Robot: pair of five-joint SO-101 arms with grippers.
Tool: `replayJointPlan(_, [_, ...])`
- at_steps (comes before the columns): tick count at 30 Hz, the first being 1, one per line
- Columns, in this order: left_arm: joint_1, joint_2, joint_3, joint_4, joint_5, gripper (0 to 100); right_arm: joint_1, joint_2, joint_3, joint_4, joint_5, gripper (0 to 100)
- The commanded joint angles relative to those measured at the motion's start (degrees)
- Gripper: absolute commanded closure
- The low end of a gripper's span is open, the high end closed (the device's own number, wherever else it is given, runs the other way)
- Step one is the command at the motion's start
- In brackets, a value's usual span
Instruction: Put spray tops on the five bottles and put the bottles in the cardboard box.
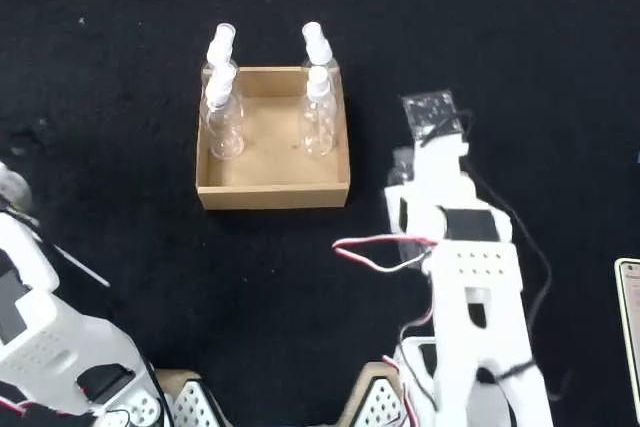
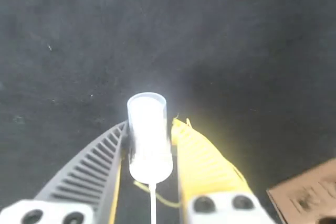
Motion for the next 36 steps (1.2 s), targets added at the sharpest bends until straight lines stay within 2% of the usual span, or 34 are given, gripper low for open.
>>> replayJointPlan(1, [1.5, -0.4, -20.3, 8.8, -0.6, 97, -6.9, -7.1, -5.8, 0.9, -0.5, 98.8])
replayJointPlan(5, [4.2, -2.1, -30.8, 8.5, -0.5, 97, -15.2, -11.0, -6.5, 0.7, -0.5, 98.8])
replayJointPlan(9, [10.2, -6.9, -35.1, 8.5, -0.5, 97, -21.1, -13.8, -5.2, -3.4, -0.6, 98.8])
replayJointPlan(16, [26.9, -21.1, -35.8, 8.0, -0.4, 97, -28.0, -21.5, 5.1, -13.4, -1.6, 98.8])
replayJointPlan(21, [40.8, -25.1, -35.9, 2.3, -0.4, 97, -29.4, -30.3, 13.8, -19.4, -4.7, 98.8])
replayJointPlan(28, [58.1, -26.2, -35.5, -8.2, -0.4, 97, -29.4, -35.5, 17.3, -19.9, -5.0, 98.8])
replayJointPlan(32, [64.8, -26.0, -35.5, -11.3, -0.6, 97, -29.3, -35.8, 17.5, -19.9, -5.0, 98.8])
replayJointPlan(36, [66.8, -25.5, -35.4, -13.3, -0.9, 97, -29.2, -35.8, 17.5, -19.9, -5.0, 98.8])
